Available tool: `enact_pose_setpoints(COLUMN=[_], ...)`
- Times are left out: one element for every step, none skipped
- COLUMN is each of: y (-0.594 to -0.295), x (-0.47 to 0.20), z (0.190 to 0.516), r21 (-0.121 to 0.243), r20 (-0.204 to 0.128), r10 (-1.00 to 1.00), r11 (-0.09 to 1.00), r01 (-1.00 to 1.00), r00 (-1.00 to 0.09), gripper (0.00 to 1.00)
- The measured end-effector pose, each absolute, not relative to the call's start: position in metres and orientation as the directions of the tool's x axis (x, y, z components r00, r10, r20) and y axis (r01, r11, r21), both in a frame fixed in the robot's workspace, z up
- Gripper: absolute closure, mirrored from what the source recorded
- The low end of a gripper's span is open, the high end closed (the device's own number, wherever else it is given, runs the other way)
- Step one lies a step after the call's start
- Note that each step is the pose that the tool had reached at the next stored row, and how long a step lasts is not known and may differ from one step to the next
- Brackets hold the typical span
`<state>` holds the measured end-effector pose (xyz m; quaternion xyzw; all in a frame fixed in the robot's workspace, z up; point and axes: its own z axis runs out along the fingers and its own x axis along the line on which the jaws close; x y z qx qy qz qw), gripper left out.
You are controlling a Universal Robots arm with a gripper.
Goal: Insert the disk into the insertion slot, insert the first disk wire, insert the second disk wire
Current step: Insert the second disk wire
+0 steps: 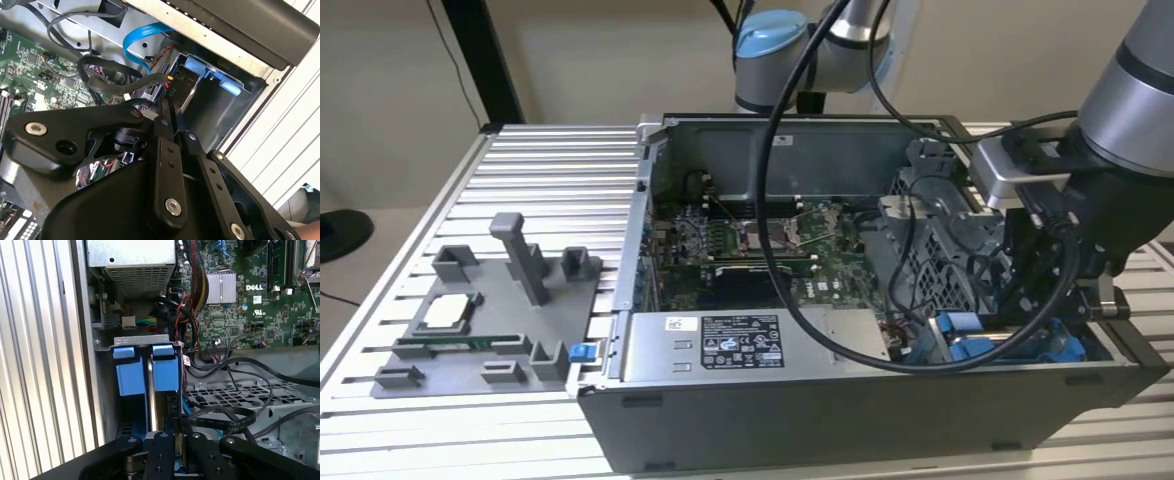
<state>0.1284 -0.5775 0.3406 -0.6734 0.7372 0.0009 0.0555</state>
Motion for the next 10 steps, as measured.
enact_pose_setpoints(y=[-0.5775,-0.5775,-0.5775,-0.5775,-0.5775,-0.5775,-0.5775,-0.5775,-0.5776,-0.5776], x=[0.1284,0.1284,0.1284,0.1284,0.1284,0.1284,0.1284,0.1284,0.1284,0.1284], z=[0.3406,0.3406,0.3406,0.3406,0.3406,0.3407,0.3407,0.3407,0.3409,0.3412], r21=[-0.073,-0.073,-0.073,-0.073,-0.073,-0.073,-0.073,-0.073,-0.073,-0.073], r20=[-0.083,-0.083,-0.084,-0.084,-0.084,-0.084,-0.084,-0.085,-0.085,-0.086], r10=[-0.993,-0.993,-0.993,-0.993,-0.993,-0.993,-0.993,-0.993,-0.993,-0.992], r11=[0.093,0.093,0.093,0.093,0.093,0.093,0.093,0.093,0.093,0.093], r01=[-0.993,-0.993,-0.993,-0.993,-0.993,-0.993,-0.993,-0.993,-0.993,-0.993], r00=[-0.087,-0.087,-0.087,-0.087,-0.087,-0.087,-0.087,-0.087,-0.087,-0.087], gripper=[1.00,1.00,1.00,1.00,1.00,1.00,1.00,1.00,1.00,1.00])
